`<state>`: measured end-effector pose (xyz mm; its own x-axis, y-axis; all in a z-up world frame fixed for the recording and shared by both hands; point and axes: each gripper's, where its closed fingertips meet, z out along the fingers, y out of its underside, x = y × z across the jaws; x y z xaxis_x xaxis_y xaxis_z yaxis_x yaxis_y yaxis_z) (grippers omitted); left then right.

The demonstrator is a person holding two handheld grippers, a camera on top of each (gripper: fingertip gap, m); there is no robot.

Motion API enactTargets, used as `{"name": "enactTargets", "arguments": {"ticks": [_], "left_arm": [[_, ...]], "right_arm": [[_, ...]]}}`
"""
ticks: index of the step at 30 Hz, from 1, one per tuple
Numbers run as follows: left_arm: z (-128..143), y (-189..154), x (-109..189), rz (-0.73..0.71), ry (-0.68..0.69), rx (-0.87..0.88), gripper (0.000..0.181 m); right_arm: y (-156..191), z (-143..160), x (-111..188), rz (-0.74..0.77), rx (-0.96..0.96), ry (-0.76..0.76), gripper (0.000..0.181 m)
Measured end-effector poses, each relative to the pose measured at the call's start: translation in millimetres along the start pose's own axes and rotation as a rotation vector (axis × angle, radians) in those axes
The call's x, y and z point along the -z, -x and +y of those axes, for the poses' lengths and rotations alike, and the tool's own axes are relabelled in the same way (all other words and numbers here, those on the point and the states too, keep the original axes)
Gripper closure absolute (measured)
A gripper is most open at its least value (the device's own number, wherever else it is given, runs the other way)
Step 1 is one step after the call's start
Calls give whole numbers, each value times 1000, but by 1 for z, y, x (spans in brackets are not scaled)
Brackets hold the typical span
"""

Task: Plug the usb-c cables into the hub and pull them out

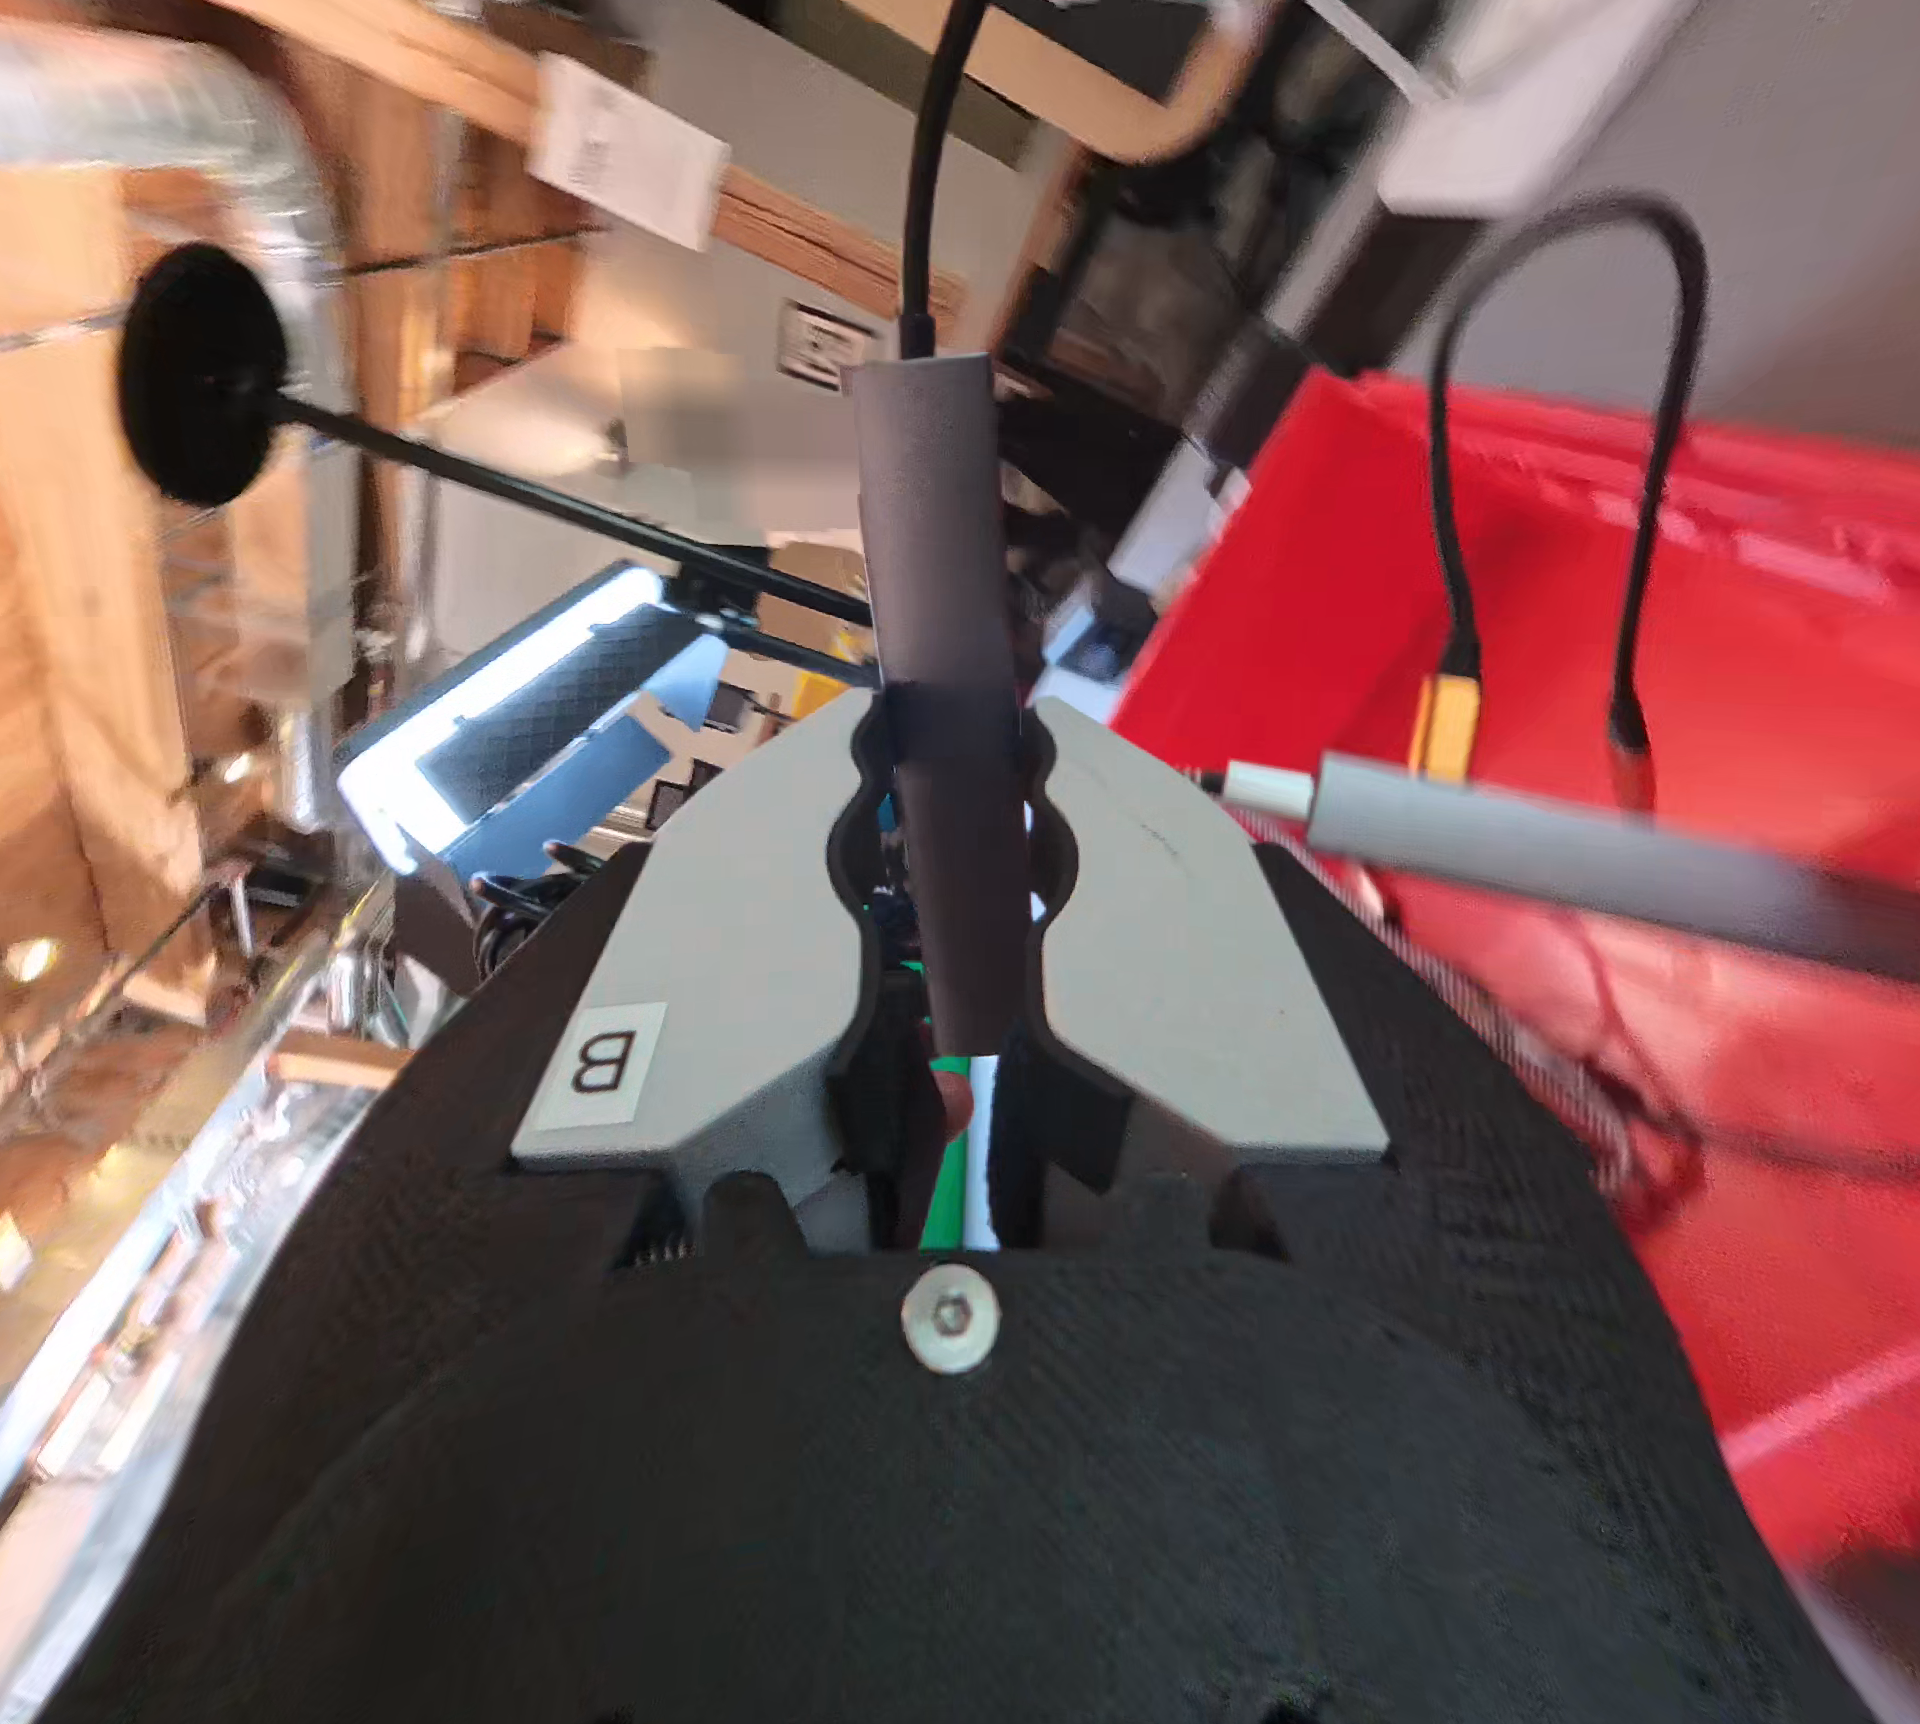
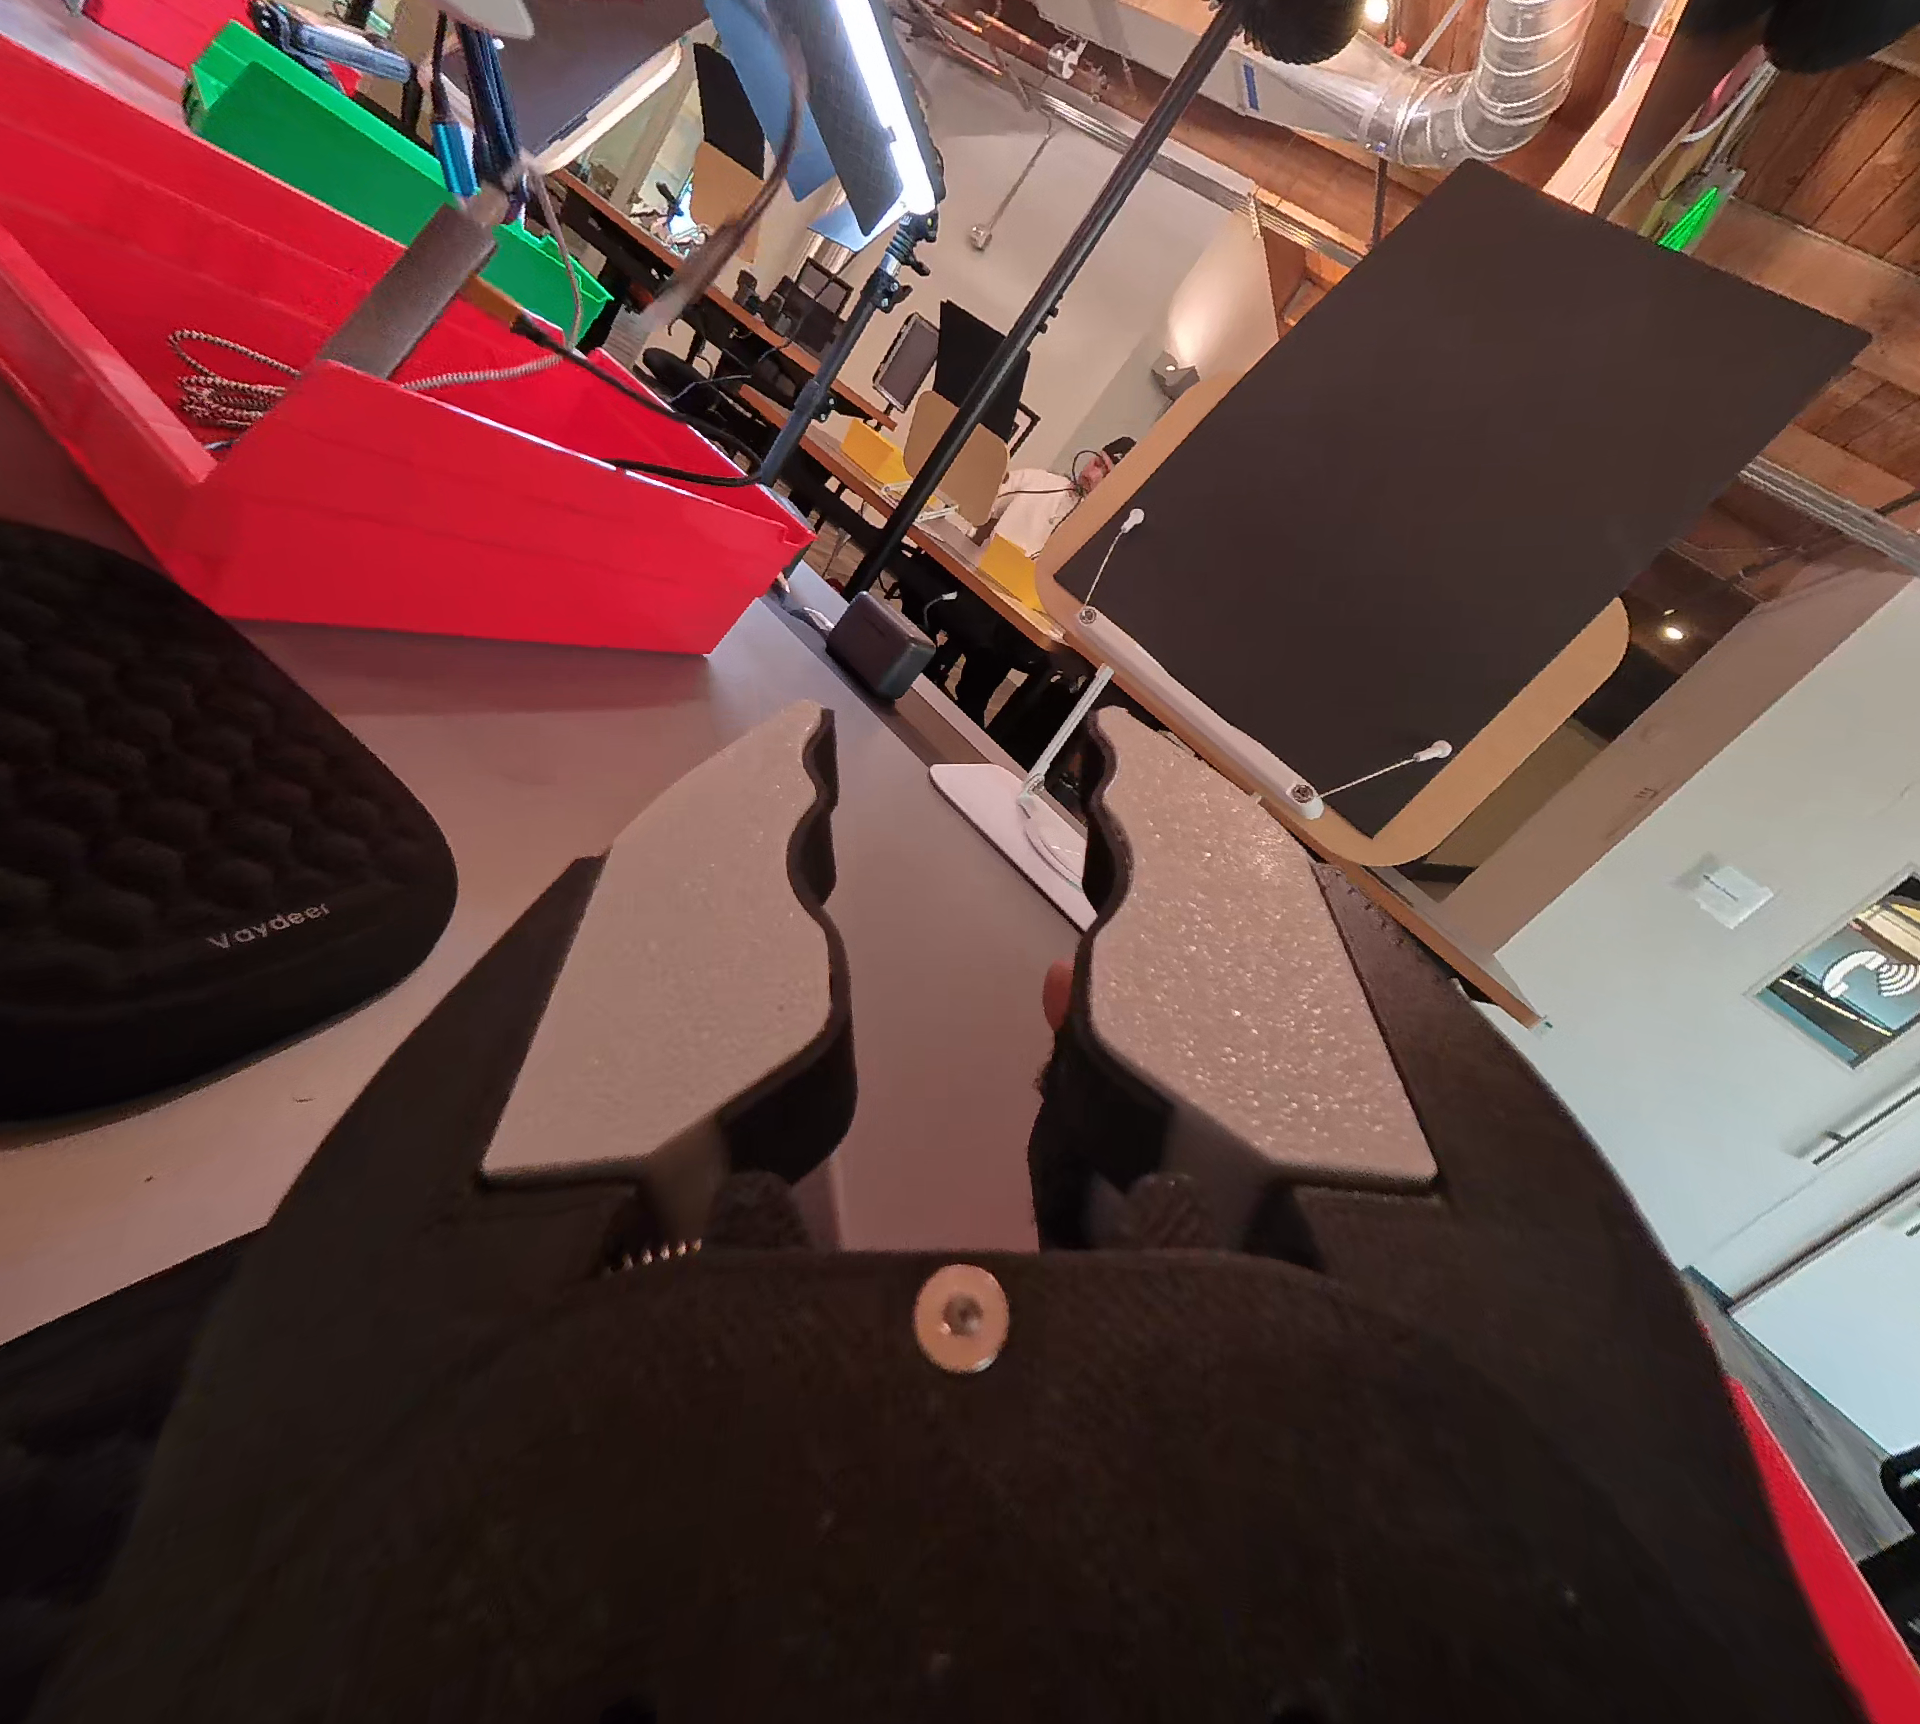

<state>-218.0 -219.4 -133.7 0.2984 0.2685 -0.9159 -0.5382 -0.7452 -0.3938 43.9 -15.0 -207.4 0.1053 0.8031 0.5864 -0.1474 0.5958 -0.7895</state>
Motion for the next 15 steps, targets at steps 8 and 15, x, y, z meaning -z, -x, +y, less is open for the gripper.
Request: {"name": "enactTargets", "arguments": {"ticks": [8, 15], "left_arm": [[0, 23, 11, -123, 55, -199, 160], [-74, -18, 36, -240, -122, -505, 160]], "right_arm": [[-1, 2, 0, -4, -43, -11, 137], [15, -18, 3, -120, -177, -106, 130]]}}
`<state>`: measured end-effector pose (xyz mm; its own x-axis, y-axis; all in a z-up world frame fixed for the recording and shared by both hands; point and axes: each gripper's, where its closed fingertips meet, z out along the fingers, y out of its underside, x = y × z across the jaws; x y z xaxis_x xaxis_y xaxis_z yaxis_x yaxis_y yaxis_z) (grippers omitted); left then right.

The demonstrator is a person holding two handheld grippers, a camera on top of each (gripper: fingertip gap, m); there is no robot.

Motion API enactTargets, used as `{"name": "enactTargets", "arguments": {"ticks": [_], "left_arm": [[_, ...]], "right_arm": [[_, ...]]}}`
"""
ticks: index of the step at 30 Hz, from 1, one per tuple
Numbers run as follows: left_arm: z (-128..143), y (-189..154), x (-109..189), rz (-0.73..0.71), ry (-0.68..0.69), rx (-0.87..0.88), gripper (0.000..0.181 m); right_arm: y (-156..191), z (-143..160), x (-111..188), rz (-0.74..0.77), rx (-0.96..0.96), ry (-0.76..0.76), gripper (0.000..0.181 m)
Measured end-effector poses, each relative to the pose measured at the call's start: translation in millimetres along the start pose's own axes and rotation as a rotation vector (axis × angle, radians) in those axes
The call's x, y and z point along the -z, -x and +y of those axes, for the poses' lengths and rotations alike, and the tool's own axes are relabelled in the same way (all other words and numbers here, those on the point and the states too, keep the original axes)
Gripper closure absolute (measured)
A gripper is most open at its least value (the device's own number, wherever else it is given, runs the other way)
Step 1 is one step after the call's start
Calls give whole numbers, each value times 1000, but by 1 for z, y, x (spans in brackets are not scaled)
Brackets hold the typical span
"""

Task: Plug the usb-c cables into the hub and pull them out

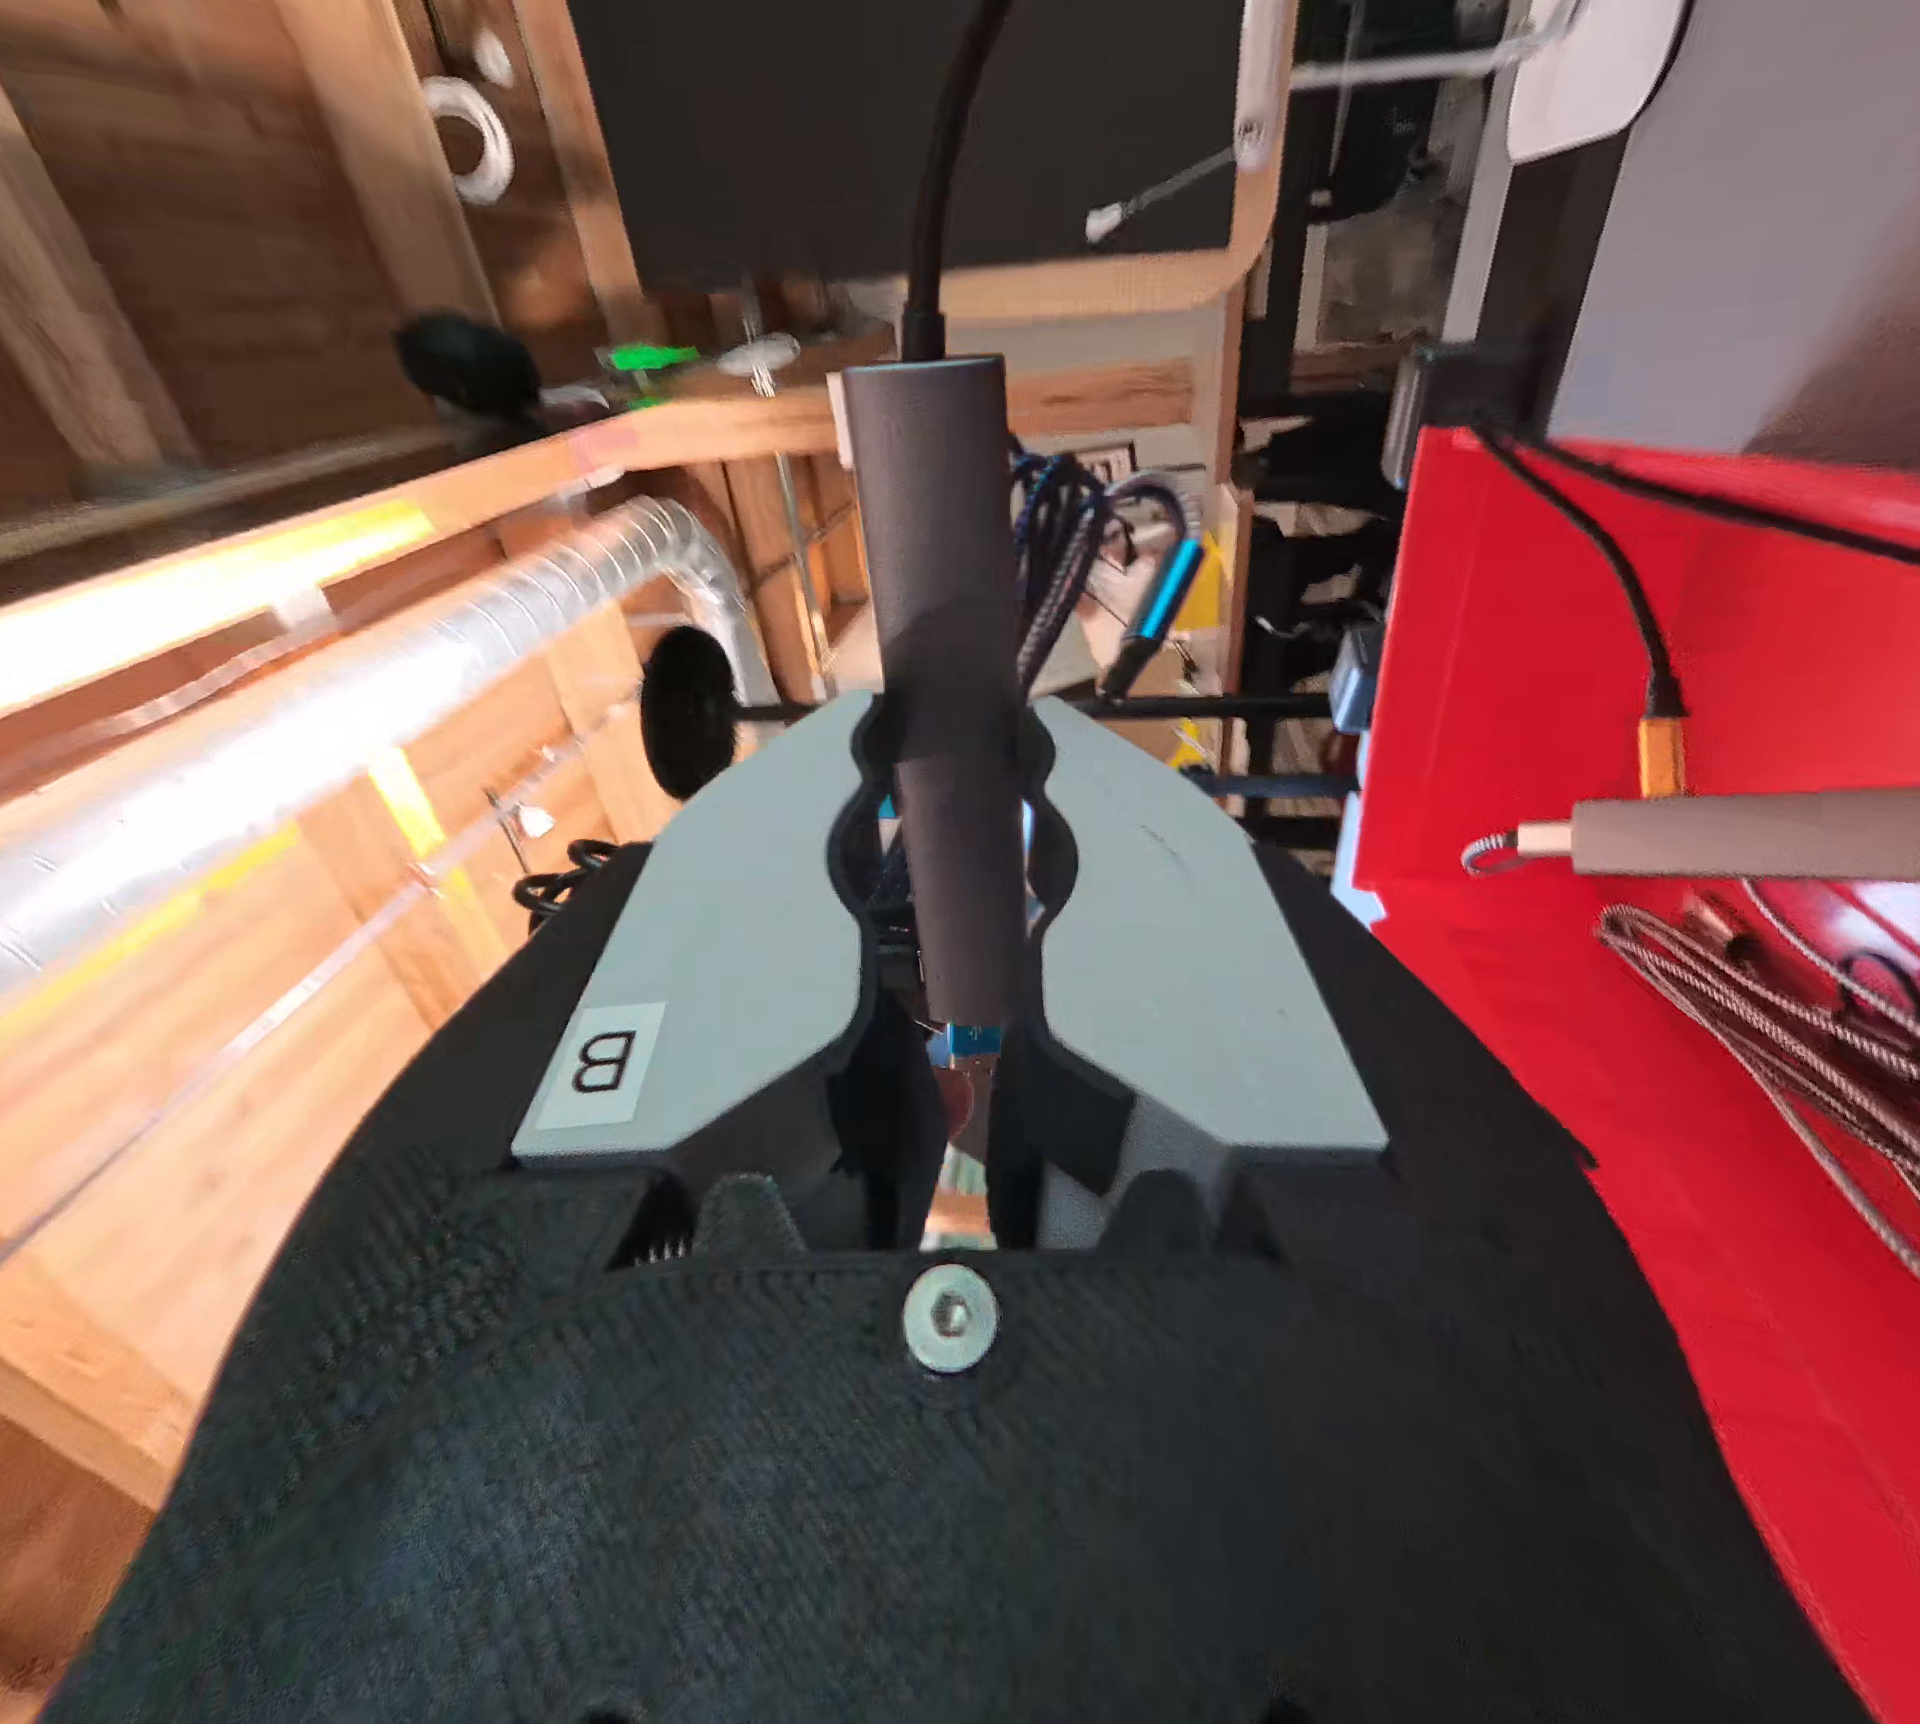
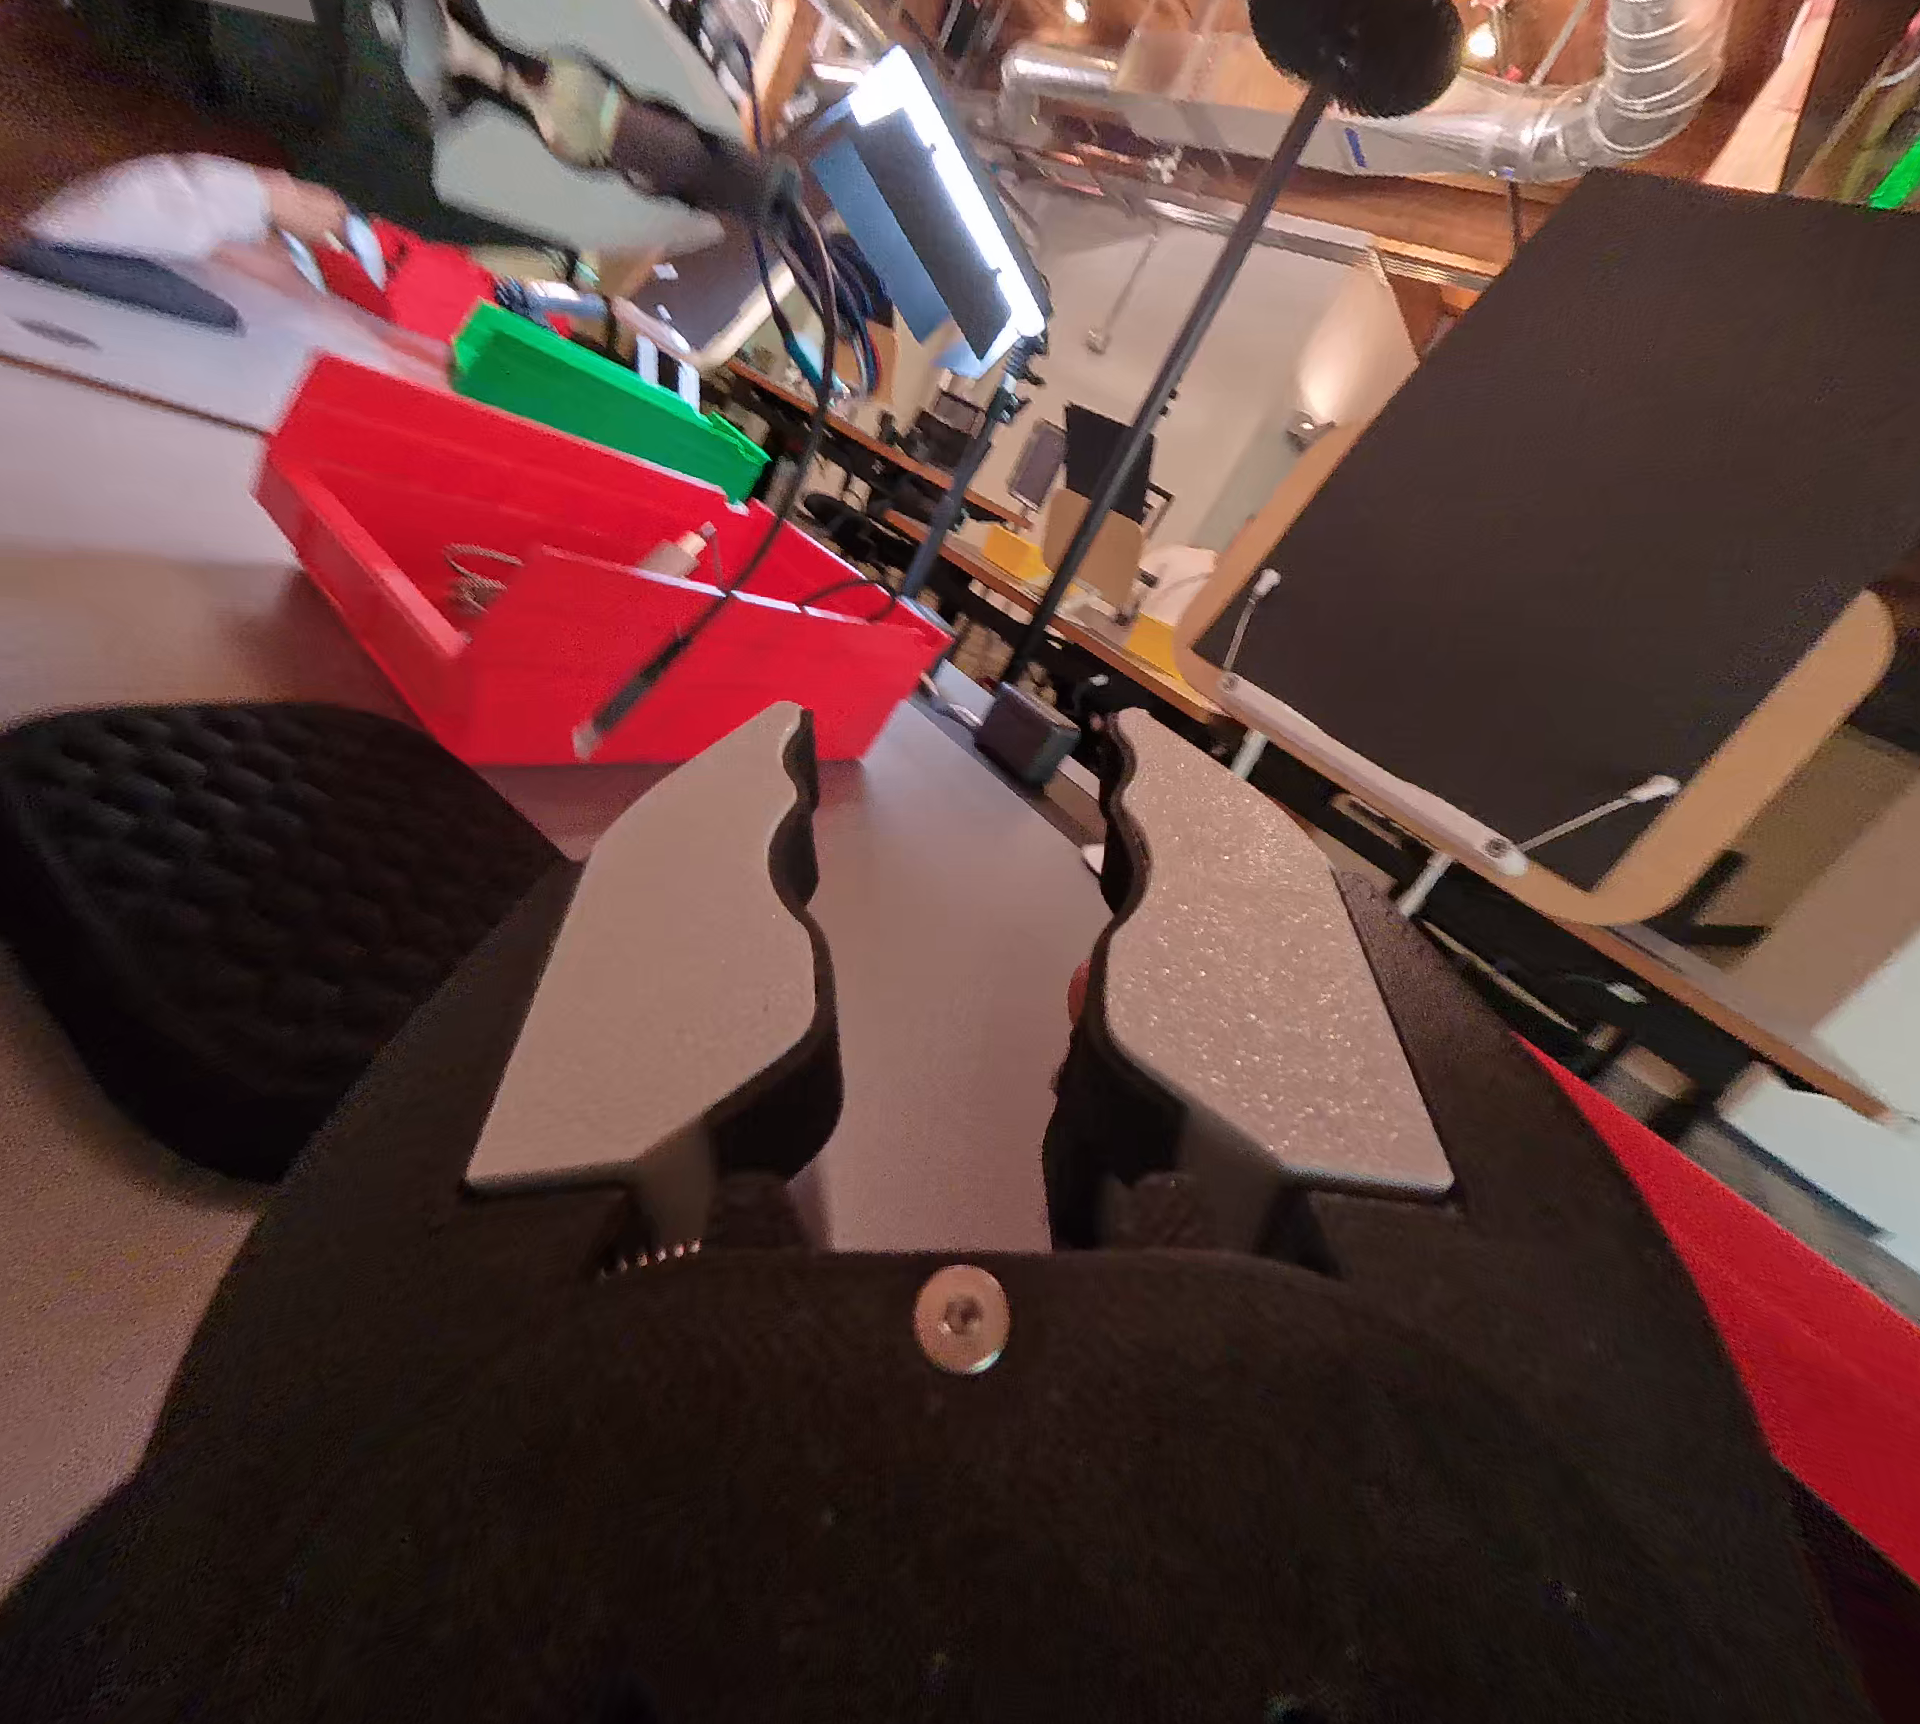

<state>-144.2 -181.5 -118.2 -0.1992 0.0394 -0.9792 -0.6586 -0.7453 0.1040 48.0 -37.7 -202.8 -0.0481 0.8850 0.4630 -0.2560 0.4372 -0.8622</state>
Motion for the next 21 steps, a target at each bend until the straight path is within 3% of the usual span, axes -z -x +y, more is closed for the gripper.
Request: {"name": "enactTargets", "arguments": {"ticks": [4, 10, 15, 18, 21], "left_arm": [[-58, -13, 10, -28, -140, -136, 160], [-132, -40, 28, -17, -341, -233, 160], [-174, -43, 42, -43, -472, -263, 160], [-193, -41, 50, -64, -532, -269, 160], [-198, -41, 47, -53, -519, -240, 161]], "right_arm": [[7, -17, 1, -48, -102, -68, 131], [29, -21, -8, -155, -271, -29, 139], [37, -16, -20, -152, -313, 1, 143], [42, -7, -23, -161, -284, 69, 166], [35, -6, -21, -129, -362, 46, 171]]}}
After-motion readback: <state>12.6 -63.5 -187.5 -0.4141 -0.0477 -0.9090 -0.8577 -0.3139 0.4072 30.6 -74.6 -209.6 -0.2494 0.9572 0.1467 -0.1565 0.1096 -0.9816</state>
